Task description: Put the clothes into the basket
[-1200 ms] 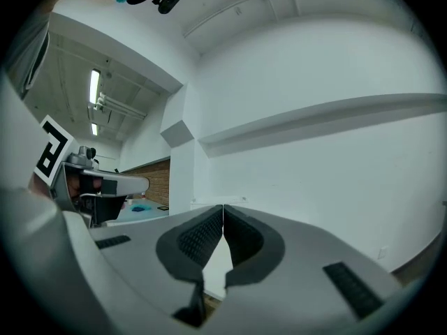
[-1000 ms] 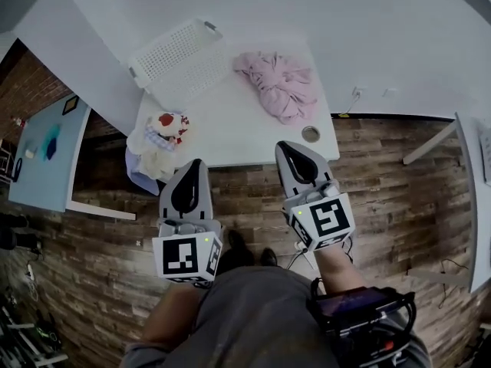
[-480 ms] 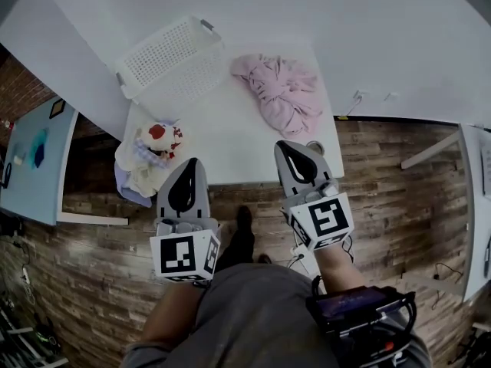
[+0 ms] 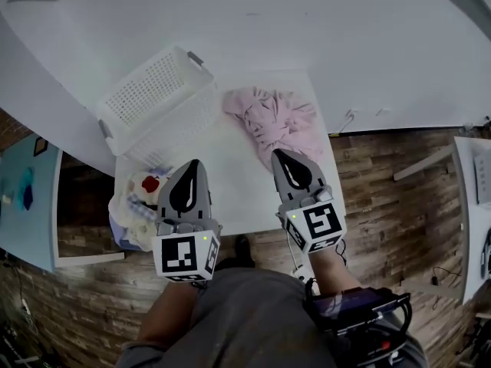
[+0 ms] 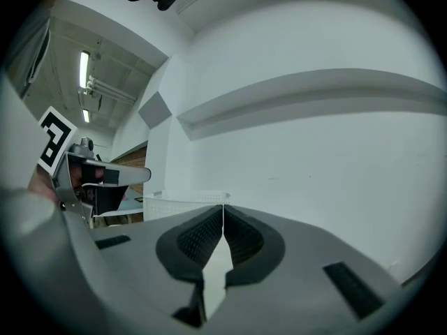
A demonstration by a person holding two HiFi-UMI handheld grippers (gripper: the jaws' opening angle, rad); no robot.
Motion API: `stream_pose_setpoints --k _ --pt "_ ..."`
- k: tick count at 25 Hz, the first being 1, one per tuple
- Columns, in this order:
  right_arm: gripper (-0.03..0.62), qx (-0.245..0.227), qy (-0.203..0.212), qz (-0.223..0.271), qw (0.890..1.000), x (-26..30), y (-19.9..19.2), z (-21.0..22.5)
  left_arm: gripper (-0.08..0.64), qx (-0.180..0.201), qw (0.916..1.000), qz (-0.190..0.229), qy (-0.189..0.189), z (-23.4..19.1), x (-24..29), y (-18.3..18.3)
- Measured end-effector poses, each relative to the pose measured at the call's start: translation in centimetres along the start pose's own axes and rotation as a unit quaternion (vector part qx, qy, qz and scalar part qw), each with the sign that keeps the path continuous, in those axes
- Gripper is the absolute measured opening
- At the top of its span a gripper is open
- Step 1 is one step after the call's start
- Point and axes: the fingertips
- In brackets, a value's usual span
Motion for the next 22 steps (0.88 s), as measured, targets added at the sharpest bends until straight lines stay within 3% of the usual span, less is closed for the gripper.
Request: stream_pose_setpoints --k 6,12,17,20,22 --pt "0.009 -0.014 -0.033 0.033 0.999 4.1 2.6 3.4 0.008 0.028 0.9985 0.04 -0.026 -2.0 5.7 2.6" --pt "0.026 -0.001 -0.043 0.011 0.999 5.3 0.5 5.6 0.008 0.017 0.9984 0.018 -0.051 -1.3 8.4 0.8" --pt "0.17 0.01 -0.031 -0.058 0.998 5.9 -2.7 7.5 0.008 -0.009 0.9978 -0.012 -0.064 0.3 10.3 -1.1" --pt "0.321 0.009 -0.008 -0.089 0.996 6.8 -5.7 9.0 0.008 -0.02 0.997 -0.028 -0.069 2.0 11.8 -2.4" --pt "0.386 0.009 0.011 -0.114 0.993 7.2 -8.2 9.6 0.008 -0.032 0.9959 -0.043 -0.073 3.1 12.6 -3.2"
Point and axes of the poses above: the fingertips, and each gripper's own axes: x forward along the fingers, z to its right, y out of its top, and after that the axes turned 4 degrees about x, right-handed
